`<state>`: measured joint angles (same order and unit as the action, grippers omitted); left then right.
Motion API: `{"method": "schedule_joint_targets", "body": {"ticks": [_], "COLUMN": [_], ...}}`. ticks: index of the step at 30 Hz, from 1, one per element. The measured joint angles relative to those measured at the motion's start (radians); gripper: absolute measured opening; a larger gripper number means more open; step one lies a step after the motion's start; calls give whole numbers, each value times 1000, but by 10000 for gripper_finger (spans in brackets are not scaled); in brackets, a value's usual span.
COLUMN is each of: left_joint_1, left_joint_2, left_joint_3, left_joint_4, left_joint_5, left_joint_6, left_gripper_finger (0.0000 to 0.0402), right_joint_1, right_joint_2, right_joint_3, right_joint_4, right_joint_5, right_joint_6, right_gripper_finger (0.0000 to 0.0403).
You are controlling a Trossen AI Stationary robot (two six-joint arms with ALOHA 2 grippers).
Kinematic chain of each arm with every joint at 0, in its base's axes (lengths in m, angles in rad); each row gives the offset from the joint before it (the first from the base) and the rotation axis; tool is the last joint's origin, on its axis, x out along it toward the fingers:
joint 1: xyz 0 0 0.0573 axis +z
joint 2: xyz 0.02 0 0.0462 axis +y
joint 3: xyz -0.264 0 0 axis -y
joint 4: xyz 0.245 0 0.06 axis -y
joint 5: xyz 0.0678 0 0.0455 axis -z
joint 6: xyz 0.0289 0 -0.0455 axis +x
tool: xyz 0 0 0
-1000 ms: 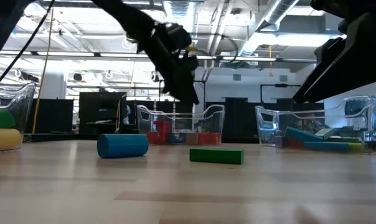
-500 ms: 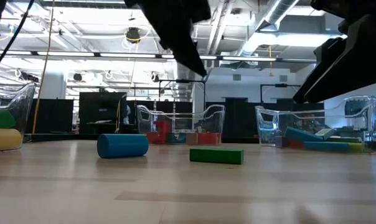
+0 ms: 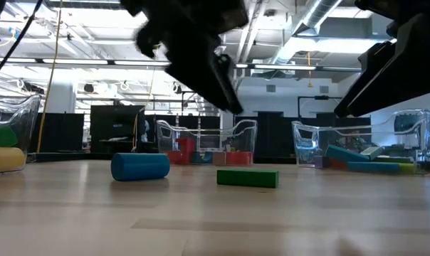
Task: Sort blocks by size
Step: Put the green rectangular block into the right transparent bin
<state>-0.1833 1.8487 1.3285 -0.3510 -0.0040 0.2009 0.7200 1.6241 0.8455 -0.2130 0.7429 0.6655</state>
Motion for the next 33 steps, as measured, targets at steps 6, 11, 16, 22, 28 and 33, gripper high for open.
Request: {"method": "schedule_joint_targets", "body": {"ticks": [6,11,16,22,28,33], "left_joint_1": [-1,-3,-9,-18,-19,-19], "left_joint_2": [45,104,158,180,182,181], "left_joint_3": [-32,-44,-42,-41,-46,-62], "left_joint_4": [64,80,100,127,158,179], "left_joint_5": [32,50,52,51,50,51], "left_joint_6": [-46,-54,-61,-63,-59,-56], "left_gripper_finger": [212,212,212,213,211,177], "right_joint_1": [7,6,6,5,-3,-3], "right_joint_2": [0,0,0,0,0,0], "right_joint_3": [0,0,0,0,0,0], "right_joint_4": [13,15,17,16,13,12], "right_joint_5": [0,-1,-1,-3,-3,-2], "right_joint_6": [4,15,15,16,15,15], "right_gripper_finger": [255,255,255,255,255,255]}}
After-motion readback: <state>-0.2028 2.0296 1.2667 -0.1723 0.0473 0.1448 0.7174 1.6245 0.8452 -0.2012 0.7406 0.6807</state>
